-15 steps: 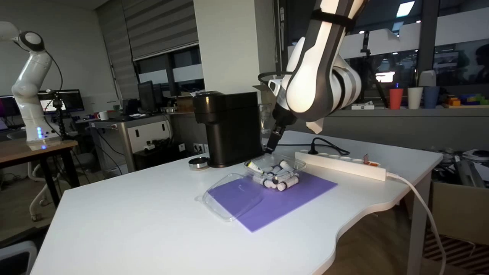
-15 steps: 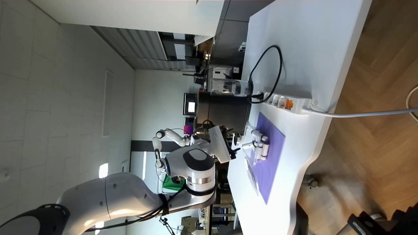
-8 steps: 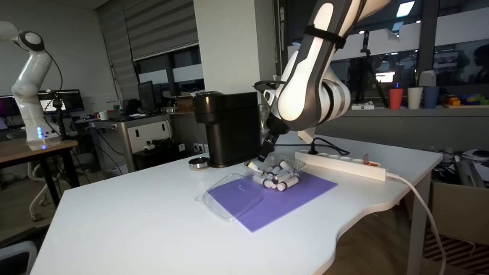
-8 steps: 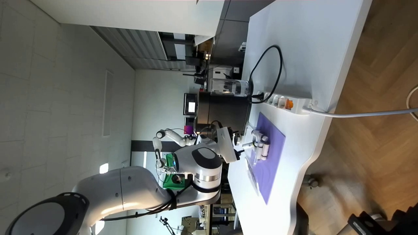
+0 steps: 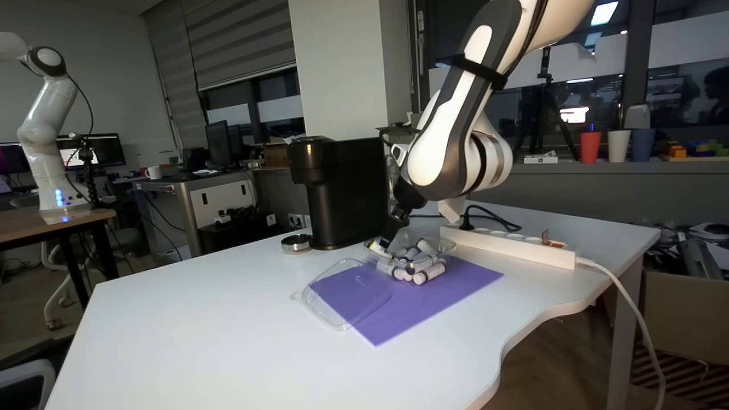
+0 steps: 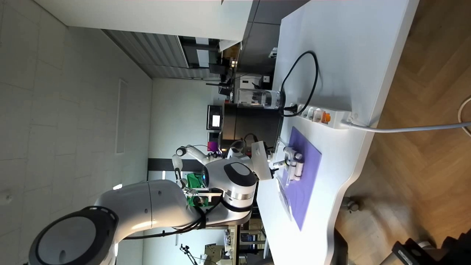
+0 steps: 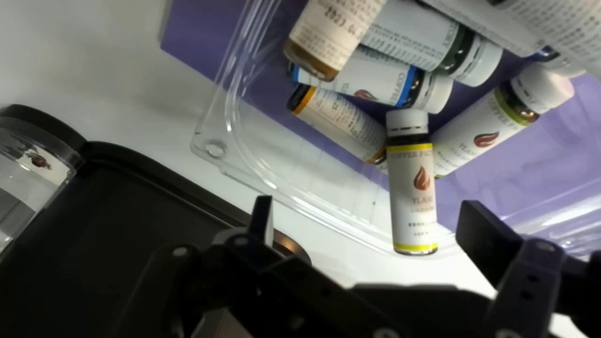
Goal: Pick up the bottle from the table and put it inside the clear bowl, turn off the white extension cable, take out one bottle from the clear bowl and place it on the left side of the table
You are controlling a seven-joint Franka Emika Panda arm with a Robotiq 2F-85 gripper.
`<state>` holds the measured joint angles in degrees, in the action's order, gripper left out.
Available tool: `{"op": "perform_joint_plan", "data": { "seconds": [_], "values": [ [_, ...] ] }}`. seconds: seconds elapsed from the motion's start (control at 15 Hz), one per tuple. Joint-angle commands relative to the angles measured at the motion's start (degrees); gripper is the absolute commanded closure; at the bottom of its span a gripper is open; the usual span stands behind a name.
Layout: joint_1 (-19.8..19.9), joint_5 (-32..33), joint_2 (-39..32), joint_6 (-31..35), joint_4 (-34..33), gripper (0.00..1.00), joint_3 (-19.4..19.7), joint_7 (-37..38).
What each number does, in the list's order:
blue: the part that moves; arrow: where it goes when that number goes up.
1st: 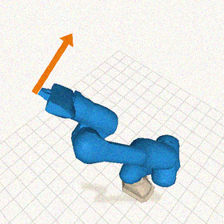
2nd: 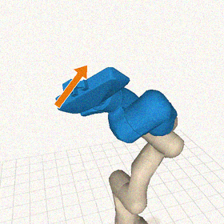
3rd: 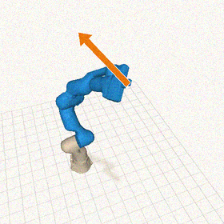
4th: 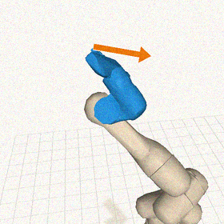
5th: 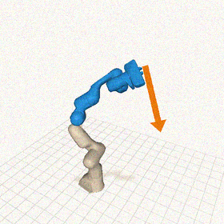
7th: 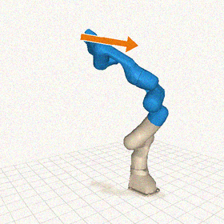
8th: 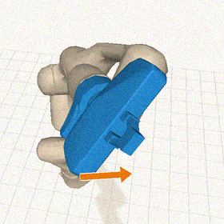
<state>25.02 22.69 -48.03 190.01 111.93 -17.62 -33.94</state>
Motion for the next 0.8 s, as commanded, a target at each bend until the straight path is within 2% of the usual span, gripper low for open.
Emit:
{"op": "perform_joint_plan", "data": {
  "seconds": [0.0,0.07,0.13,0.2,0.33,0.73],
  "values": [
    [1.8,0.5,-2.6,-2.5,-3.2,0.0,-2.3,-0.8],
    [2.2,0.5,-3.1,-3.0,-3.6,0.0,-2.9,-1.0],
    [2.4,0.4,-3.5,-3.1,-3.9,0.25,-3.2,-1.1],
    [2.4,0.4,-3.8,-3.1,-4.2,0.25,-3.4,-1.3],
    [2.6,2.2,-4.5,-2.9,-4.9,0.4,-3.5,0.3],
    [4.3,0.9,-6.1,-3.7,-5.4,0.83,-6.0,-1.6]
  ]
}}
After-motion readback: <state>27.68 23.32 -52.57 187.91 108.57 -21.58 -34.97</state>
